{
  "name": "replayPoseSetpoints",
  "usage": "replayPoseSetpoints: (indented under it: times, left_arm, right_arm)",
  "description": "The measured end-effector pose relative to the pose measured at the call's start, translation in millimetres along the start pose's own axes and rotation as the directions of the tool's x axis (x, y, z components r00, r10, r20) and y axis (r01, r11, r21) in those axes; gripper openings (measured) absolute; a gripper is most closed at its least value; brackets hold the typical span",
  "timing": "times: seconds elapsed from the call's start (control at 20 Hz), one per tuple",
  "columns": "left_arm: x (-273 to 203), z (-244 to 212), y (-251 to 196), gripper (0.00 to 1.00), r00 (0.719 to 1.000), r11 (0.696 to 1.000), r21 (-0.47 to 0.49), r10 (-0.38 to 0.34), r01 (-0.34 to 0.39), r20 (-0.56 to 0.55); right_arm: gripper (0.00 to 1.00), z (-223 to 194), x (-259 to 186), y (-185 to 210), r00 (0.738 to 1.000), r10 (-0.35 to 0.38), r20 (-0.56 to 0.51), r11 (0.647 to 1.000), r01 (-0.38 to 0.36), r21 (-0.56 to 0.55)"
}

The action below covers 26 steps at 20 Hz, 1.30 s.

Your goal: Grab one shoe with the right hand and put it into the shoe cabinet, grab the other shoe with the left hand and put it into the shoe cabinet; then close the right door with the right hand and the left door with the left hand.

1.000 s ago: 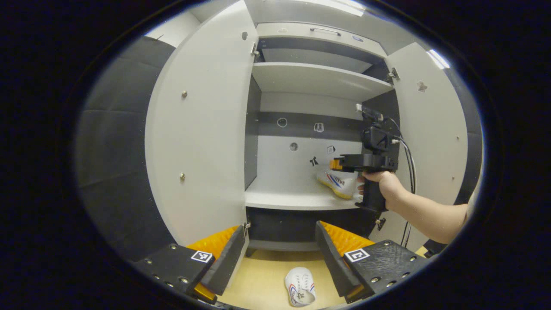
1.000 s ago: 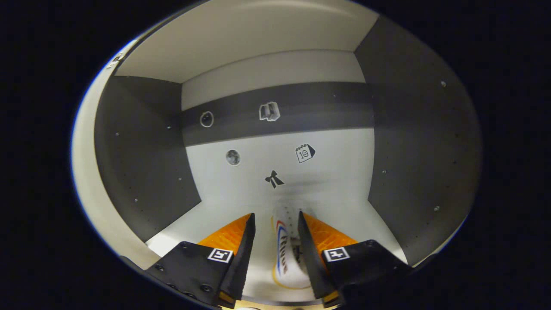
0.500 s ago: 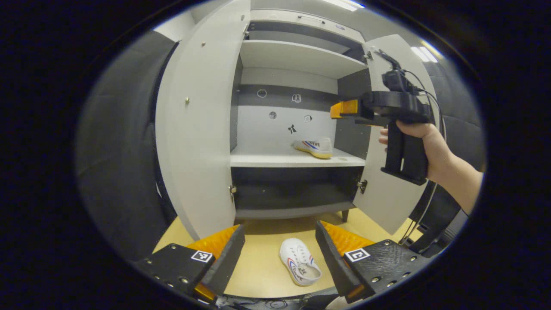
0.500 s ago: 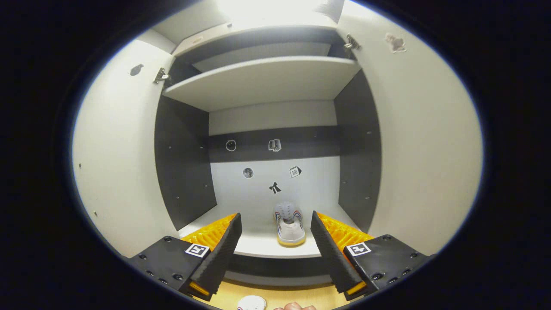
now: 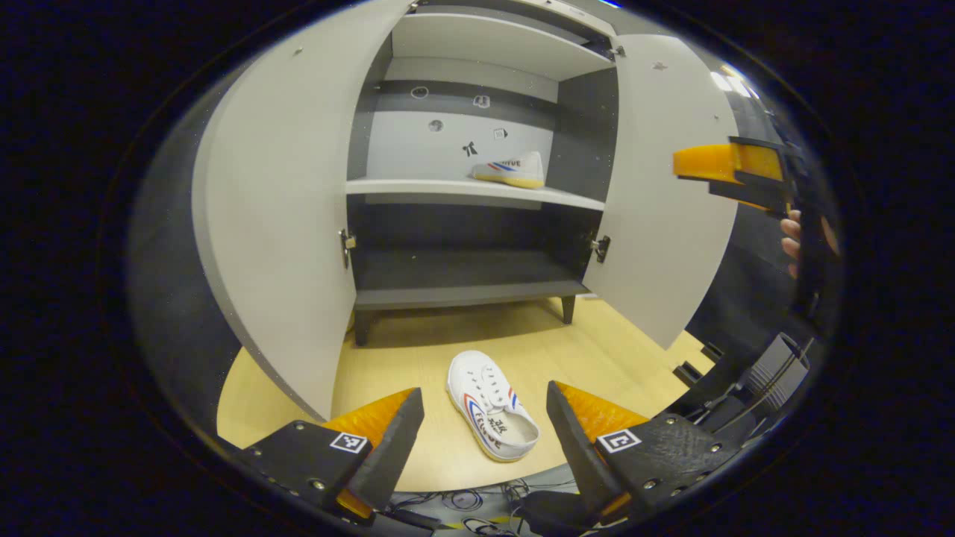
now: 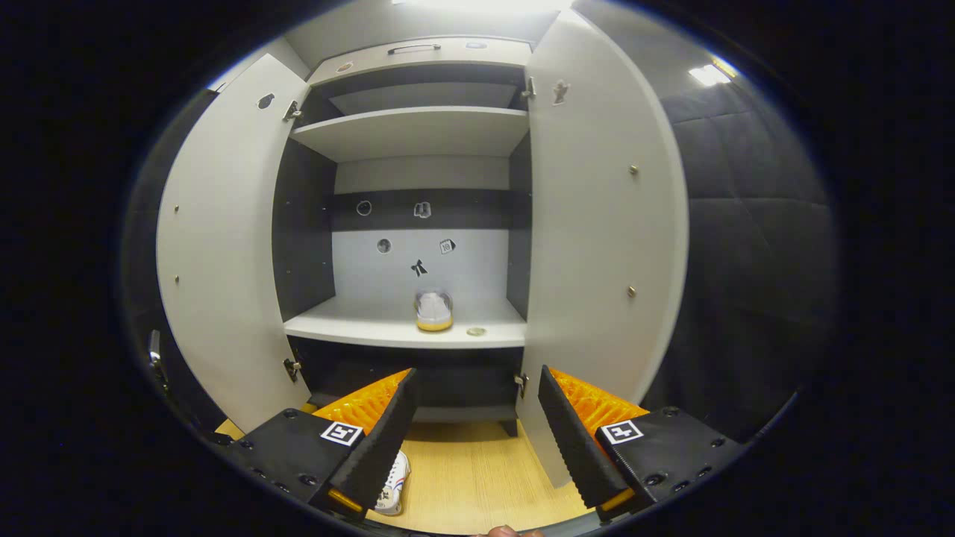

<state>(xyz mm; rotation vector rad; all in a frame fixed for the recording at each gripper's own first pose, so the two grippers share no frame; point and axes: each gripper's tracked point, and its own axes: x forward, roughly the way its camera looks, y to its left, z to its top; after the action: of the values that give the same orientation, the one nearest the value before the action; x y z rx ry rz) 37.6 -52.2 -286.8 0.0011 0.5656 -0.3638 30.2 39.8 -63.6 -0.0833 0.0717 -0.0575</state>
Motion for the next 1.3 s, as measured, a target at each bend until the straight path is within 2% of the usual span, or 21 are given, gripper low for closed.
replayPoseSetpoints:
  times: [0.2, 0.4, 0.45, 0.5, 0.55, 0.65, 0.7, 0.75, 0.8, 0.85, 0.9, 0.95, 1.0, 1.05, 1.1, 1.15, 1.2, 1.25, 1.3]
  left_arm:
    - [45, -29, 12, 0.95, 0.996, 1.0, -0.007, -0.019, 0.018, -0.092]
    - [89, -67, 22, 0.95, 0.98, 0.999, 0.021, -0.025, 0.03, -0.199]
    - [98, -76, 24, 1.0, 0.974, 0.999, 0.032, -0.022, 0.03, -0.223]
    - [107, -84, 25, 0.95, 0.969, 0.999, 0.041, -0.021, 0.032, -0.247]
    - [115, -92, 24, 0.95, 0.964, 0.999, 0.042, -0.02, 0.033, -0.266]
    - [131, -105, 27, 0.95, 0.952, 0.999, 0.037, -0.007, 0.019, -0.307]
    - [142, -111, 29, 0.95, 0.945, 0.999, 0.032, -0.005, 0.016, -0.327]
    - [146, -121, 29, 1.0, 0.934, 1.0, 0.026, -0.002, 0.012, -0.358]
    - [148, -129, 26, 1.0, 0.923, 1.0, 0.004, -0.019, 0.023, -0.384]
    - [150, -119, 23, 1.0, 0.935, 0.999, -0.027, -0.027, 0.019, -0.355]
    - [153, -121, 23, 0.94, 0.93, 0.999, -0.033, -0.024, 0.013, -0.368]
    - [148, -127, 24, 0.87, 0.918, 0.999, -0.033, -0.025, 0.013, -0.396]
    - [151, -125, 17, 0.73, 0.915, 0.997, -0.066, -0.055, 0.031, -0.401]
    - [149, -123, 13, 0.67, 0.91, 0.996, -0.091, -0.052, 0.016, -0.412]
    - [149, -127, 14, 0.62, 0.9, 0.995, -0.095, -0.041, -0.001, -0.435]
    - [151, -127, 13, 0.56, 0.894, 0.995, -0.1, -0.035, -0.011, -0.447]
    - [152, -127, 12, 0.57, 0.888, 0.994, -0.105, -0.02, -0.031, -0.459]
    - [150, -128, 13, 0.45, 0.879, 0.994, -0.103, -0.013, -0.041, -0.477]
    - [151, -127, 13, 0.51, 0.876, 0.994, -0.099, -0.01, -0.043, -0.481]
  right_arm:
    - [1.0, -17, -42, -29, 0.994, -0.105, 0.018, 0.994, 0.104, 0.036]
    - [1.0, -24, -80, -65, 0.977, -0.214, -0.001, 0.976, 0.214, 0.044]
    - [0.96, -28, -87, -75, 0.97, -0.242, -0.011, 0.969, 0.242, 0.046]
    - [0.96, -31, -95, -84, 0.963, -0.268, -0.022, 0.962, 0.268, 0.051]
    - [1.0, -33, -102, -94, 0.955, -0.294, -0.03, 0.954, 0.295, 0.058]
    - [0.96, -37, -115, -118, 0.934, -0.354, -0.048, 0.932, 0.357, 0.067]
    - [0.96, -39, -120, -130, 0.923, -0.38, -0.055, 0.921, 0.383, 0.07]
    - [0.96, -40, -122, -141, 0.914, -0.401, -0.056, 0.912, 0.404, 0.073]
    - [1.0, -39, -122, -151, 0.907, -0.418, -0.058, 0.904, 0.421, 0.075]
    - [0.96, -39, -119, -161, 0.901, -0.429, -0.064, 0.898, 0.433, 0.079]
    - [0.99, -39, -115, -169, 0.897, -0.437, -0.069, 0.893, 0.442, 0.088]
    - [0.95, -37, -112, -178, 0.894, -0.443, -0.07, 0.888, 0.449, 0.1]
    - [0.99, -36, -106, -185, 0.894, -0.442, -0.069, 0.887, 0.447, 0.113]
    - [0.95, -36, -100, -191, 0.898, -0.435, -0.066, 0.89, 0.44, 0.117]
    - [0.99, -35, -95, -199, 0.901, -0.429, -0.066, 0.894, 0.434, 0.111]
    - [0.95, -38, -88, -208, 0.902, -0.426, -0.072, 0.896, 0.432, 0.101]
    - [0.95, -40, -82, -215, 0.906, -0.416, -0.08, 0.901, 0.423, 0.097]
    - [0.99, -42, -75, -223, 0.91, -0.407, -0.081, 0.905, 0.414, 0.097]
    - [0.95, -47, -68, -234, 0.909, -0.407, -0.089, 0.904, 0.415, 0.098]
